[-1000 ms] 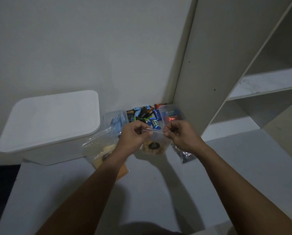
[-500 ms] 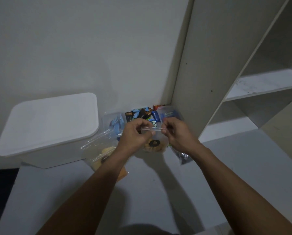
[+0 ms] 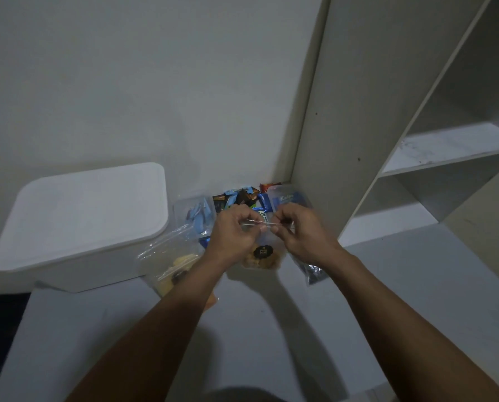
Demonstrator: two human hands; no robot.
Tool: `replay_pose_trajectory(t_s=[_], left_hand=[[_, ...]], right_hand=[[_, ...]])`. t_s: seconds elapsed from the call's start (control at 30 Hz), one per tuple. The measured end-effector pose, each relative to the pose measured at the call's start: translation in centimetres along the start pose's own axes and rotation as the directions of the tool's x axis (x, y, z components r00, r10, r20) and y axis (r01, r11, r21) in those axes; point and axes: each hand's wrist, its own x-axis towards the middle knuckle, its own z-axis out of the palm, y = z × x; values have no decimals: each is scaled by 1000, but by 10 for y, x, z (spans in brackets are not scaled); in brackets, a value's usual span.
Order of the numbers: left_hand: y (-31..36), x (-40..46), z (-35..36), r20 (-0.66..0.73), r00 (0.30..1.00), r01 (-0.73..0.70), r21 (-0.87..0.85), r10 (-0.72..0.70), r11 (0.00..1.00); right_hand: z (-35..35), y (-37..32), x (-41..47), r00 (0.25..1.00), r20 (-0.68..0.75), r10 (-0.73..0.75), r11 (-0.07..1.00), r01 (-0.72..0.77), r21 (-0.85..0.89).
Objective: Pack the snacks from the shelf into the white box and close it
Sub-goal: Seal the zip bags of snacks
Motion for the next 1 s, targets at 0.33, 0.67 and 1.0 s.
replay_pose_trajectory(t_s=[0.33, 0.67, 1.0], left_hand=[[0, 3, -8, -85, 994, 71, -46, -75, 996], [5, 1, -6, -30, 995, 89, -77, -91, 993], [1, 7, -16, -102, 978, 171, -114, -183, 979]], right_hand=[[-3, -3, 0, 996, -35, 76, 997, -75, 19], [0, -3, 2, 989, -85, 124, 992, -122, 27], [-12, 1, 2, 964, -97, 248, 967, -240, 88]])
